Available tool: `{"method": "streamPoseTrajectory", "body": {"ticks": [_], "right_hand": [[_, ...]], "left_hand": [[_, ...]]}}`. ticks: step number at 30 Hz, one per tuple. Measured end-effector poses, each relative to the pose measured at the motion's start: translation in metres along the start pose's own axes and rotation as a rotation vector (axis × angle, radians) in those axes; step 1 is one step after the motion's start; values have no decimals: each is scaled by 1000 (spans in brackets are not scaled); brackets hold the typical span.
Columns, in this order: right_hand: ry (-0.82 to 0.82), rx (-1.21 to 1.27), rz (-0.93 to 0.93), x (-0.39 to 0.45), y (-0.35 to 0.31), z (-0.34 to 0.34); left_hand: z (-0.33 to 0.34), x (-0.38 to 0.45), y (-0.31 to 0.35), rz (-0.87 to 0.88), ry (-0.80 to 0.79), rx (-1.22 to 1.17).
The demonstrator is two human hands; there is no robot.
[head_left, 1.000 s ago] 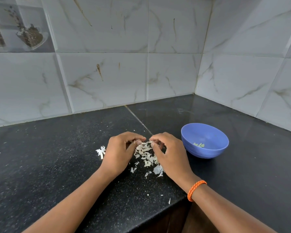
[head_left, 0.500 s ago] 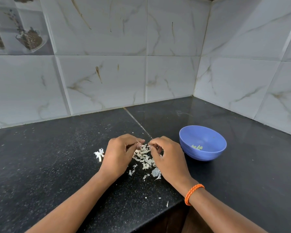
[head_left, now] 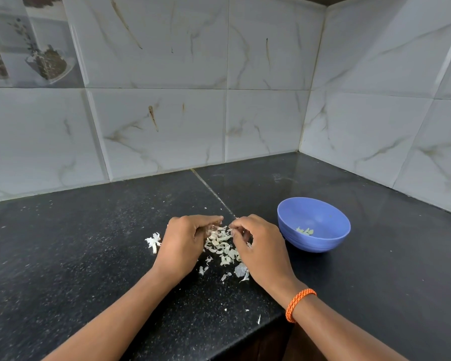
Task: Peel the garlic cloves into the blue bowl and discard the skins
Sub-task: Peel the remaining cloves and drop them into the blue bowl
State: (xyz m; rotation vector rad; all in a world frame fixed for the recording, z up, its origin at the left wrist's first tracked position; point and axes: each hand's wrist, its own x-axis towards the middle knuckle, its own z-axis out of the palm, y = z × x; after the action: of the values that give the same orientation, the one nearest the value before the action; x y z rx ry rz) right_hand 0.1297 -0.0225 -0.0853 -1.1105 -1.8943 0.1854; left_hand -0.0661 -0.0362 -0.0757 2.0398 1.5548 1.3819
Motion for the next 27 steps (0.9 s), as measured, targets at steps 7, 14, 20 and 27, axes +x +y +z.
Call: {"method": "streamPoseTrajectory", "body": {"ticks": [7, 14, 20, 27], "right_hand": [[0, -22, 5, 0, -1, -1], [-6, -5, 21, 1, 0, -1], [-14, -11, 15, 1, 0, -1], [-4, -3, 8, 1, 1, 0]], "left_hand": [[-7, 3, 12, -125, 53, -131], [-7, 4, 9, -172, -1, -214], [-5, 4, 12, -246, -35, -444], [-4, 4, 10, -217, 21, -414]]}}
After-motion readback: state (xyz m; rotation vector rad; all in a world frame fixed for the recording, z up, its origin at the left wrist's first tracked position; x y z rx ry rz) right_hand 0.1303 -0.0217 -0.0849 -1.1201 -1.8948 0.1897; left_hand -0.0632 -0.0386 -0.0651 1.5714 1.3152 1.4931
